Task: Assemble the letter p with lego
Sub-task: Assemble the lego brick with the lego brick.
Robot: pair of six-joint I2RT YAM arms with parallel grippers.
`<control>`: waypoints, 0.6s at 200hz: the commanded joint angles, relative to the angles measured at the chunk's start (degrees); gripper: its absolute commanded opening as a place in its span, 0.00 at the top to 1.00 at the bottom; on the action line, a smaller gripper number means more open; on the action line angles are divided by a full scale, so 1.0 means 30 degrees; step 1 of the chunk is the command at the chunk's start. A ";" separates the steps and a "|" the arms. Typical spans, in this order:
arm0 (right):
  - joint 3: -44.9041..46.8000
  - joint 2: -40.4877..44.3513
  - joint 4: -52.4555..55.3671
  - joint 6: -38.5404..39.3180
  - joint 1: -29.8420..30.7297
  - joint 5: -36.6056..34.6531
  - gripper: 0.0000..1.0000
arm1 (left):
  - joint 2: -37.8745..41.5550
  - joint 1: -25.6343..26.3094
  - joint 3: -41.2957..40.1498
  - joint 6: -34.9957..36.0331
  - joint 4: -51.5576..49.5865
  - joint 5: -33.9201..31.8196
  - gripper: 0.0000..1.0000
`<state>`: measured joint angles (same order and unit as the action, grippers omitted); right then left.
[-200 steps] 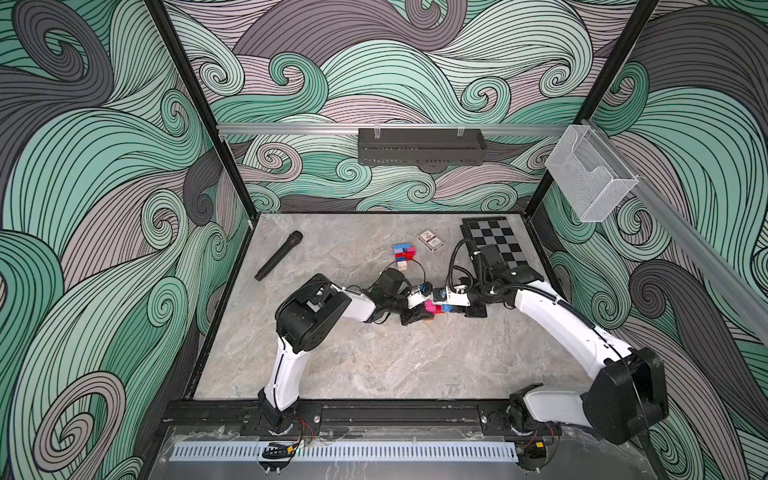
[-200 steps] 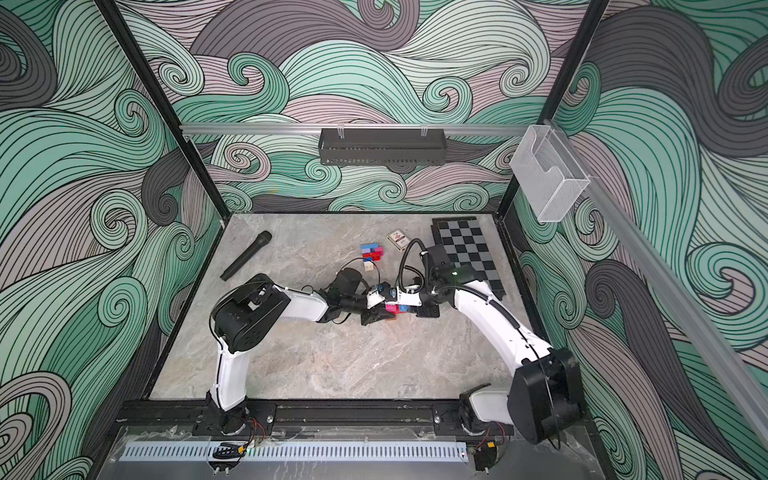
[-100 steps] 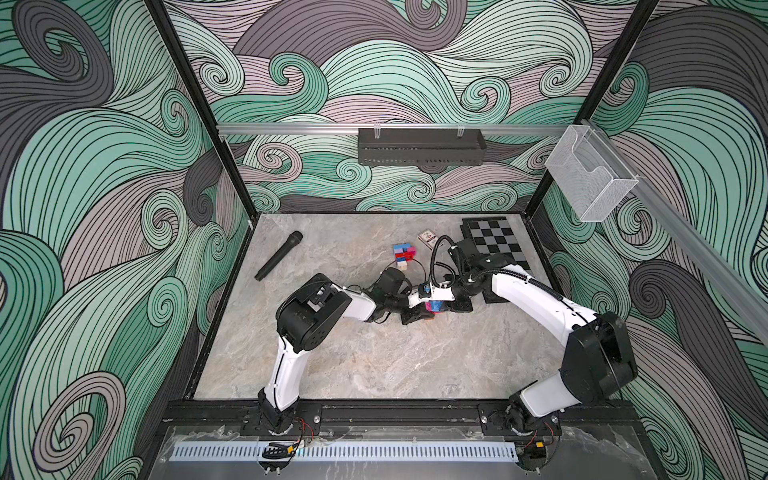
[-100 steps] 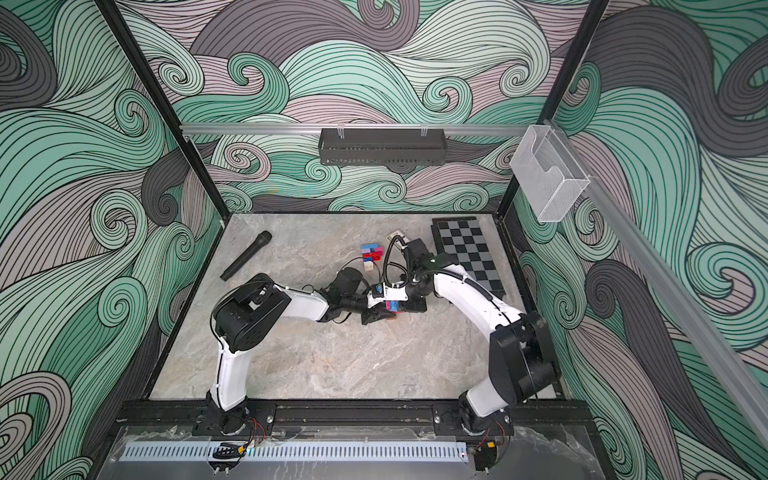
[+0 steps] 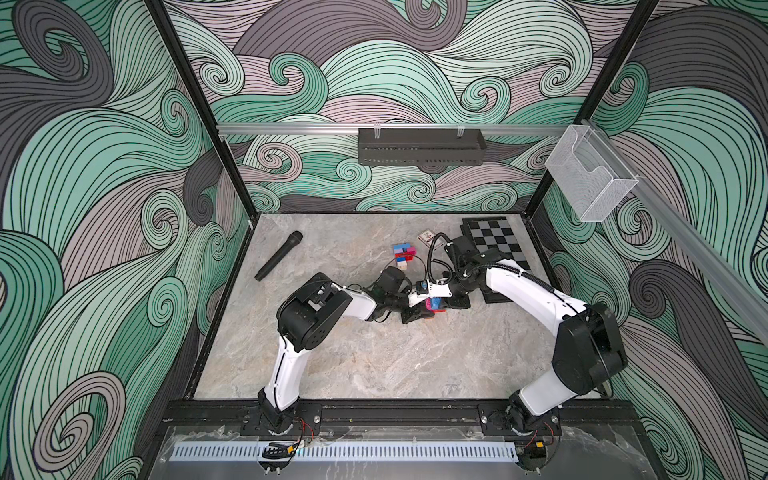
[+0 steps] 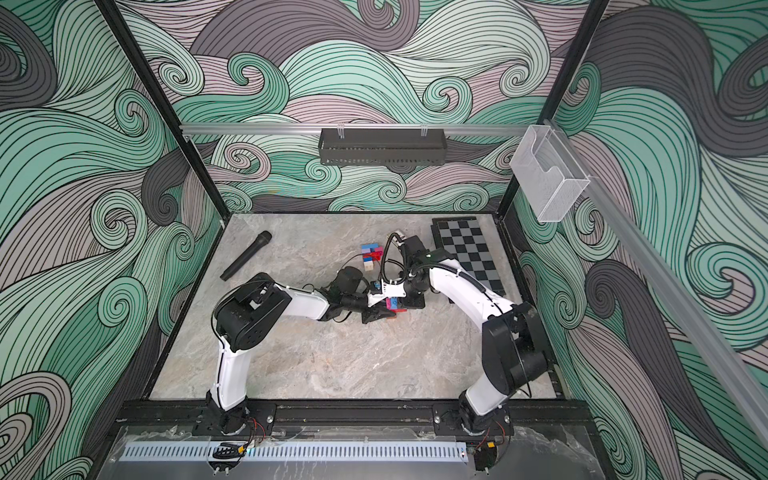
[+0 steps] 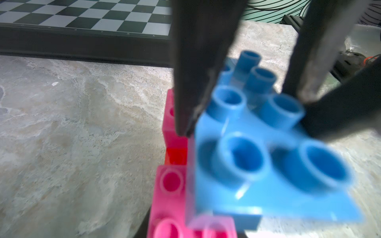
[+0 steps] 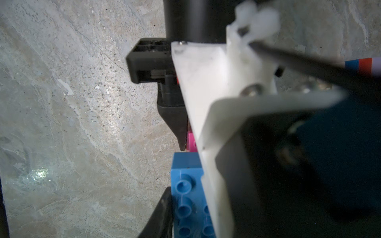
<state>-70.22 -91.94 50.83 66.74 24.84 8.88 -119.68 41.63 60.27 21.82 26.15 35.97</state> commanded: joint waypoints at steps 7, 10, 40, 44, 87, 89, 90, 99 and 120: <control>-0.0382 -0.0450 -0.0152 -0.0040 0.0391 0.0765 0.71 | -0.2068 -0.0163 -0.0926 -0.0214 -0.5143 -0.1881 1.00; -0.0406 -0.0464 -0.0181 -0.0040 0.0392 0.0785 0.72 | -0.2076 -0.0164 -0.0930 -0.0214 -0.5143 -0.1896 1.00; -0.0559 -0.0568 -0.0266 -0.0112 0.0450 0.1059 0.72 | -0.2184 -0.0161 -0.0807 -0.0243 -0.5244 -0.1870 1.00; -0.0587 -0.0560 -0.0272 -0.0099 0.0450 0.1117 0.72 | -0.2195 -0.0150 -0.0812 -0.0243 -0.5256 -0.1831 1.00; -0.0731 -0.0577 -0.0623 -0.0374 0.0509 0.1765 0.72 | -0.2275 -0.0165 -0.0835 -0.0257 -0.5151 -0.1821 1.00; -0.0756 -0.0552 -0.0646 -0.0387 0.0509 0.1794 0.72 | -0.2275 -0.0165 -0.0824 -0.0269 -0.5145 -0.1822 1.00; -0.0746 -0.0568 -0.0650 -0.0389 0.0509 0.1789 0.72 | -0.2271 -0.0150 -0.0833 -0.0256 -0.5144 -0.1822 1.00; -0.0765 -0.0554 -0.0755 -0.0453 0.0510 0.1944 0.73 | -0.2295 -0.0163 -0.0842 -0.0272 -0.5081 -0.1823 1.00; -0.0765 -0.0345 -0.0947 -0.0527 0.0509 0.2383 0.73 | -0.2370 -0.0164 -0.0954 -0.0331 -0.4794 -0.1823 1.00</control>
<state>-71.22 -92.73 50.78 65.36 24.95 9.41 -120.27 41.36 60.75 21.43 26.11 37.74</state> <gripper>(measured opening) 0.331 0.337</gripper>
